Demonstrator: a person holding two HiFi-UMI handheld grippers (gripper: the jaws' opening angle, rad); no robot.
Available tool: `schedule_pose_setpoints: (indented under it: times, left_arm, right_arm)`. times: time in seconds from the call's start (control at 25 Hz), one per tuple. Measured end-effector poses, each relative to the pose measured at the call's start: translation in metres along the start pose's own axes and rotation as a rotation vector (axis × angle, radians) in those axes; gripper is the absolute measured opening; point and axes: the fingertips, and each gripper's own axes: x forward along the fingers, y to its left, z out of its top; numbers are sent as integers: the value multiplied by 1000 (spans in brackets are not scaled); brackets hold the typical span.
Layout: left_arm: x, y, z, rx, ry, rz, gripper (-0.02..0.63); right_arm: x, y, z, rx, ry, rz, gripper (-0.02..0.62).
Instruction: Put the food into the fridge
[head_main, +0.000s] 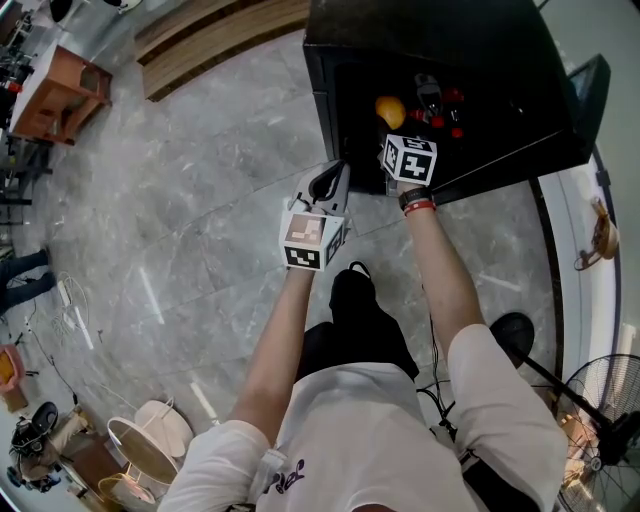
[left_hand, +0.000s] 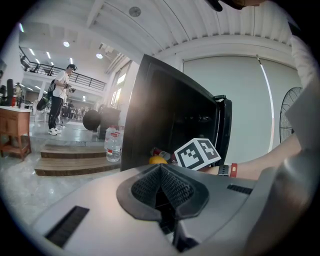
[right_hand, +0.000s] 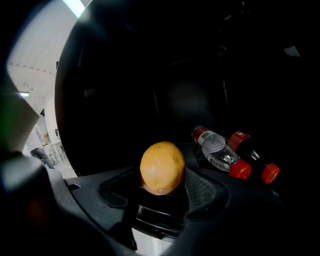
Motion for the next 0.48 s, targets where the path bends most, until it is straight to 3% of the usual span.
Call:
schedule_pose_setpoints:
  times: [0.48]
  left_arm:
    - [7,5,-4,-6,-9,-40,18]
  right_arm:
    - [27,2,-1,-27,34,2,295]
